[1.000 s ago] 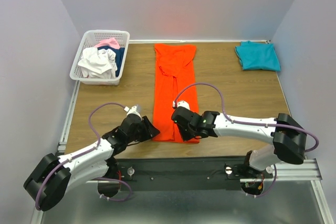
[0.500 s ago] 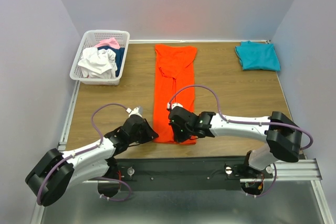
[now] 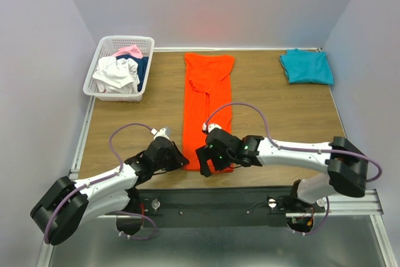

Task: Fold and stack the t-shirts
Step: Fold the tshirt

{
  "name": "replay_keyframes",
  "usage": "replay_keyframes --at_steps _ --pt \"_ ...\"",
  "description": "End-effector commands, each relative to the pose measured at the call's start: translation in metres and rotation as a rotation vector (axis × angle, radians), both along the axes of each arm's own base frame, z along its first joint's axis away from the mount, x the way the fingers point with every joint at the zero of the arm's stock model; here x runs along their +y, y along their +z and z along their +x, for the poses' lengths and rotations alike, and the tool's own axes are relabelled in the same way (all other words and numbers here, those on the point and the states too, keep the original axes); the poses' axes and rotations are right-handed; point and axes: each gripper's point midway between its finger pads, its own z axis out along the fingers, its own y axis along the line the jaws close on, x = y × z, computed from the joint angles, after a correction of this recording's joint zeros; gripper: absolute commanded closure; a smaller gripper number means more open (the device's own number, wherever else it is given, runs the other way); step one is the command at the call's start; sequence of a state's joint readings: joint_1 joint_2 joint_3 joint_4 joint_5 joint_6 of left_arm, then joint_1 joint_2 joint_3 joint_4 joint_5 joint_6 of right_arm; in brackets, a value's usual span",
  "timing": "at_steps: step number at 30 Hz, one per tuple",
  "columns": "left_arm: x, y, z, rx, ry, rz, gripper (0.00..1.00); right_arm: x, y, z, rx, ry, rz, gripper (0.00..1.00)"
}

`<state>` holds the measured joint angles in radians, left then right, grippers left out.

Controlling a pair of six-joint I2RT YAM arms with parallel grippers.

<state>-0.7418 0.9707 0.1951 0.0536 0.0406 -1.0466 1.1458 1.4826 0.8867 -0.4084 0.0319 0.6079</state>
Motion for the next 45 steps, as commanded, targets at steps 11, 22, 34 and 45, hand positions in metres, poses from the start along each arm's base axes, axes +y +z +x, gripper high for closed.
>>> replay_keyframes --at_steps 11,22,34,45 --pt "0.005 -0.006 -0.013 0.053 -0.02 0.036 0.63 -0.094 -0.004 0.024 -0.003 -0.405 -0.113 0.02" --pt "0.003 -0.008 -0.015 0.058 -0.027 0.042 0.73 -0.095 -0.037 0.017 0.093 -0.473 -0.081 0.41" --pt "0.001 -0.009 -0.027 0.077 -0.031 0.008 0.84 -0.092 -0.053 -0.012 0.217 -0.475 0.043 0.76" --pt "-0.012 0.021 -0.02 -0.002 -0.053 -0.077 1.0 -0.07 -0.009 0.008 0.1 -0.427 0.229 0.96"
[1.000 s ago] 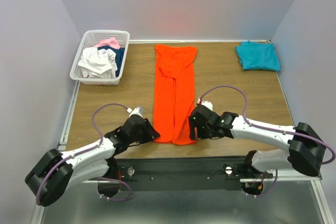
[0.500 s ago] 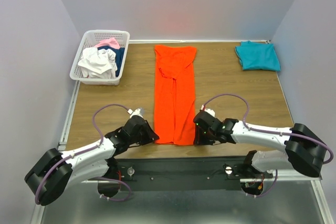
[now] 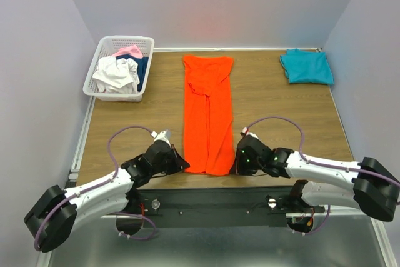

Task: Fold and stack the t-shirts
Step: Fold the tshirt

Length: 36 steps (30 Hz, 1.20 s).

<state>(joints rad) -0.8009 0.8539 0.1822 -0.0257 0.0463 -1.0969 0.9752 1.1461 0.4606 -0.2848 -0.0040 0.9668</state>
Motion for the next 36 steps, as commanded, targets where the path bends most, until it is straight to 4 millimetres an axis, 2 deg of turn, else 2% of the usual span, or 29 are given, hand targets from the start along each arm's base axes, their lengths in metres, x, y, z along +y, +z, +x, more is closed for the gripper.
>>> replay_keyframes --at_steps 1,5,6,7,8,10,12,14,15,18,19,20,22,27,28,29,31,32,34,35,36 --pt "-0.008 0.015 0.001 -0.028 -0.023 -0.036 1.0 0.013 0.033 0.018 -0.126 0.006 0.082 0.97" --pt "-0.015 0.038 0.018 -0.084 0.003 -0.051 1.0 0.014 0.055 0.036 -0.224 -0.004 0.068 0.98" --pt "-0.016 0.038 0.022 -0.088 0.01 -0.037 1.0 0.012 0.057 0.043 -0.248 -0.026 0.046 0.98" --pt "-0.017 0.04 0.025 -0.095 0.008 -0.031 1.0 0.014 0.068 0.049 -0.27 -0.035 0.048 0.99" --pt "-0.022 0.051 0.03 -0.112 0.001 -0.037 1.0 0.014 0.068 0.053 -0.281 -0.04 0.034 0.98" --pt "-0.02 0.053 0.044 -0.133 0.043 0.01 1.0 0.014 0.075 0.065 -0.312 -0.051 0.014 0.99" --pt "-0.024 0.068 0.059 -0.17 0.075 0.02 1.0 0.017 0.086 0.079 -0.344 -0.064 0.006 0.99" --pt "-0.023 0.069 0.07 -0.179 0.08 0.057 1.0 0.012 0.091 0.094 -0.361 -0.096 -0.01 0.99" --pt "-0.026 0.081 0.08 -0.205 0.092 0.056 1.0 0.01 0.097 0.107 -0.378 -0.118 -0.02 0.99" --pt "-0.023 0.089 0.103 -0.218 0.138 0.103 1.0 0.011 0.117 0.13 -0.429 -0.148 -0.024 0.99" --pt "-0.022 0.087 0.11 -0.213 0.144 0.118 1.0 0.008 0.118 0.14 -0.439 -0.168 -0.041 0.99" --pt "-0.025 0.099 0.12 -0.239 0.147 0.107 1.0 0.007 0.121 0.146 -0.447 -0.172 -0.05 0.99" --pt "-0.02 0.106 0.136 -0.254 0.158 0.114 1.0 0.004 0.132 0.164 -0.469 -0.195 -0.053 0.99" --pt "-0.017 0.121 0.179 -0.291 0.153 0.12 1.0 -0.001 0.13 0.202 -0.459 -0.205 -0.096 0.99" --pt "-0.016 0.113 0.185 -0.272 0.15 0.135 1.0 0.001 0.132 0.206 -0.457 -0.199 -0.091 0.99" --pt "-0.019 0.122 0.194 -0.29 0.147 0.126 1.0 0.003 0.13 0.214 -0.452 -0.194 -0.098 0.99" --pt "-0.018 0.122 0.21 -0.291 0.14 0.138 1.0 0.004 0.138 0.229 -0.458 -0.2 -0.081 0.99" --pt "-0.016 0.114 0.212 -0.28 0.14 0.155 1.0 0.002 0.13 0.232 -0.445 -0.193 -0.093 0.99" --pt "-0.021 0.12 0.222 -0.287 0.11 0.138 1.0 0.004 0.128 0.245 -0.443 -0.185 -0.103 0.99" --pt "-0.02 0.118 0.232 -0.289 0.107 0.151 1.0 0.005 0.134 0.253 -0.451 -0.182 -0.086 0.99" --pt "-0.022 0.117 0.236 -0.284 0.097 0.149 1.0 0.006 0.123 0.257 -0.428 -0.17 -0.098 0.99"
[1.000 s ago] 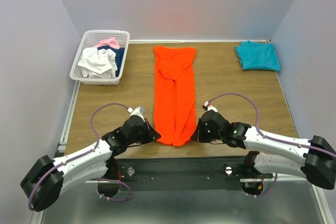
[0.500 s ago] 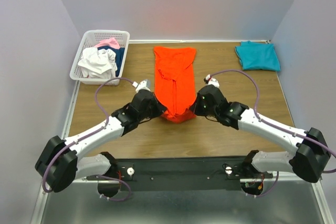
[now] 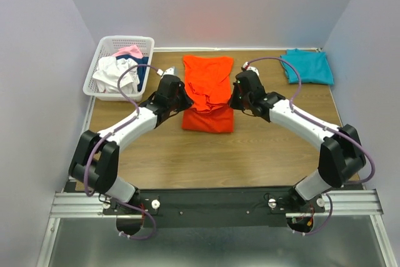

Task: Fold and stack the t-shirts
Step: Fold the tshirt

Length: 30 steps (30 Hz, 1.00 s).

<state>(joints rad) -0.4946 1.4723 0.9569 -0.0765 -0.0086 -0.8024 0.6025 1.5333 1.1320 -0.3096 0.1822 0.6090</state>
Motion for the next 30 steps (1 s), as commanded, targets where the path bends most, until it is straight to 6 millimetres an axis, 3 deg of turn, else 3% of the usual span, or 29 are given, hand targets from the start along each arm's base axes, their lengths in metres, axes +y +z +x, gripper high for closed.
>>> replay_keyframes --at_steps 1,7,23,26,27,29,30 --pt "-0.007 0.005 0.02 -0.022 -0.079 0.013 1.0 0.007 0.001 0.022 0.003 0.058 0.0 0.99" --pt "-0.003 -0.01 0.047 0.006 -0.076 0.032 1.0 0.005 -0.007 0.053 0.018 0.063 0.004 0.99" --pt "0.005 -0.068 0.083 0.098 -0.07 0.092 0.99 -0.001 -0.071 0.1 0.113 0.056 -0.048 0.98" --pt "0.009 -0.074 0.086 0.112 -0.067 0.101 0.86 -0.003 -0.078 0.105 0.123 0.057 -0.048 0.92" --pt "0.01 -0.073 0.088 0.108 -0.063 0.101 0.73 -0.004 -0.077 0.108 0.113 0.066 -0.058 0.9" --pt "0.014 -0.07 0.09 0.104 -0.052 0.106 0.6 -0.003 -0.076 0.112 0.103 0.077 -0.066 0.82" --pt "0.015 -0.067 0.092 0.099 -0.048 0.107 0.43 -0.003 -0.074 0.113 0.098 0.081 -0.068 0.76"
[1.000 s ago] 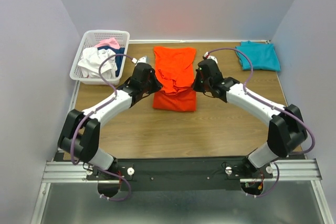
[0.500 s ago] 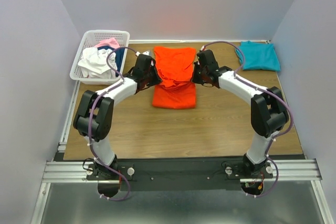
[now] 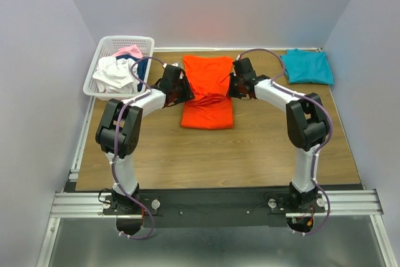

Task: Fold and stack the t-shirts
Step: Fold the tshirt

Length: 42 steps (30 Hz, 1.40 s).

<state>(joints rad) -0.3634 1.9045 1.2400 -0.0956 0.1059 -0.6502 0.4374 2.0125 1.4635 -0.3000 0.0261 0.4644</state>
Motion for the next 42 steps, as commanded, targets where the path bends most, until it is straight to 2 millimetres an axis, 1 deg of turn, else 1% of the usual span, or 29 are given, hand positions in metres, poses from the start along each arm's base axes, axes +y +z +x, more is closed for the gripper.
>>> replay_keyframes --at_steps 1,2,3,4,5,6,7,8,9,10,11,12,13,15,16,17,18,19,20,21,22,24,26,27,31,36,37,38,42 --pt "0.006 0.019 0.012 -0.041 0.014 0.001 0.35 0.003 0.015 0.015 -0.052 0.047 0.0 0.58" --pt "0.008 0.025 0.012 -0.053 0.021 0.002 0.27 0.003 0.015 0.015 -0.055 0.051 -0.006 0.5" --pt "0.01 0.027 0.01 -0.055 0.029 0.007 0.16 0.002 0.025 0.015 -0.074 0.058 -0.005 0.42" --pt "0.014 0.041 0.009 -0.084 0.045 0.006 0.13 0.001 0.031 0.014 -0.088 0.067 -0.009 0.33" --pt "0.017 0.04 0.003 -0.078 0.054 0.01 0.06 -0.001 0.043 0.01 -0.108 0.071 -0.006 0.11" --pt "0.02 0.044 0.0 -0.087 0.066 0.012 0.05 -0.002 0.047 0.007 -0.115 0.073 -0.003 0.0" --pt "0.023 0.048 -0.003 -0.094 0.075 0.013 0.03 0.001 0.052 0.001 -0.112 0.094 0.018 0.0" --pt "0.028 0.053 -0.014 -0.099 0.09 0.008 0.02 0.004 0.057 -0.005 -0.114 0.112 0.038 0.0" --pt "0.032 0.055 -0.019 -0.102 0.103 0.009 0.02 0.001 0.061 -0.016 -0.112 0.124 0.045 0.0" --pt "0.034 0.069 -0.025 -0.13 0.108 -0.004 0.02 0.005 0.064 -0.025 -0.111 0.147 0.057 0.0" --pt "0.042 0.07 -0.029 -0.138 0.14 0.008 0.02 0.01 0.064 -0.034 -0.103 0.183 0.07 0.0" --pt "0.047 0.06 -0.041 -0.118 0.148 0.016 0.02 0.014 0.063 -0.042 -0.101 0.209 0.065 0.0" --pt "0.052 0.072 -0.049 -0.146 0.163 0.009 0.02 0.025 0.06 -0.059 -0.1 0.268 0.05 0.0" --pt "0.06 0.071 -0.061 -0.149 0.184 0.011 0.02 0.036 0.054 -0.076 -0.092 0.331 0.032 0.0" --pt "0.067 0.071 -0.074 -0.15 0.2 0.01 0.02 0.049 0.044 -0.091 -0.078 0.397 0.013 0.0" --pt "0.071 0.06 -0.086 -0.128 0.209 0.014 0.02 0.055 0.039 -0.096 -0.073 0.426 0.003 0.0" --pt "0.074 0.059 -0.092 -0.13 0.21 0.014 0.02 0.06 0.034 -0.099 -0.063 0.44 -0.001 0.0" --pt "0.076 0.067 -0.098 -0.152 0.22 -0.006 0.02 0.07 0.033 -0.103 -0.066 0.467 -0.002 0.0" --pt "0.077 0.064 -0.103 -0.15 0.223 -0.009 0.02 0.074 0.023 -0.102 -0.045 0.478 -0.003 0.0" --pt "0.081 0.052 -0.113 -0.129 0.225 -0.003 0.02 0.078 0.02 -0.101 -0.037 0.481 -0.002 0.0" --pt "0.081 0.057 -0.117 -0.143 0.226 -0.023 0.02 0.085 0.023 -0.095 -0.051 0.487 0.01 0.0" --pt "0.082 0.047 -0.127 -0.133 0.223 -0.033 0.02 0.091 0.008 -0.089 -0.031 0.491 0.006 0.0" --pt "0.083 0.045 -0.131 -0.13 0.224 -0.038 0.02 0.099 0.003 -0.083 -0.028 0.504 0.021 0.0" --pt "0.083 0.042 -0.134 -0.123 0.22 -0.036 0.02 0.106 -0.004 -0.078 -0.019 0.515 0.028 0.0" --pt "0.086 0.034 -0.139 -0.105 0.225 -0.022 0.02 0.114 -0.015 -0.061 -0.029 0.505 0.011 0.0" --pt "0.085 0.03 -0.139 -0.098 0.215 -0.017 0.02 0.119 -0.018 -0.042 -0.061 0.492 -0.02 0.0" --pt "0.085 0.029 -0.139 -0.094 0.214 -0.014 0.02 0.121 -0.015 -0.037 -0.075 0.49 -0.021 0.0" --pt "0.085 0.028 -0.139 -0.091 0.212 -0.009 0.02 0.121 -0.021 -0.036 -0.069 0.491 -0.03 0.0" --pt "0.083 0.027 -0.136 -0.085 0.197 -0.003 0.02 0.126 -0.019 -0.027 -0.086 0.487 -0.034 0.0"
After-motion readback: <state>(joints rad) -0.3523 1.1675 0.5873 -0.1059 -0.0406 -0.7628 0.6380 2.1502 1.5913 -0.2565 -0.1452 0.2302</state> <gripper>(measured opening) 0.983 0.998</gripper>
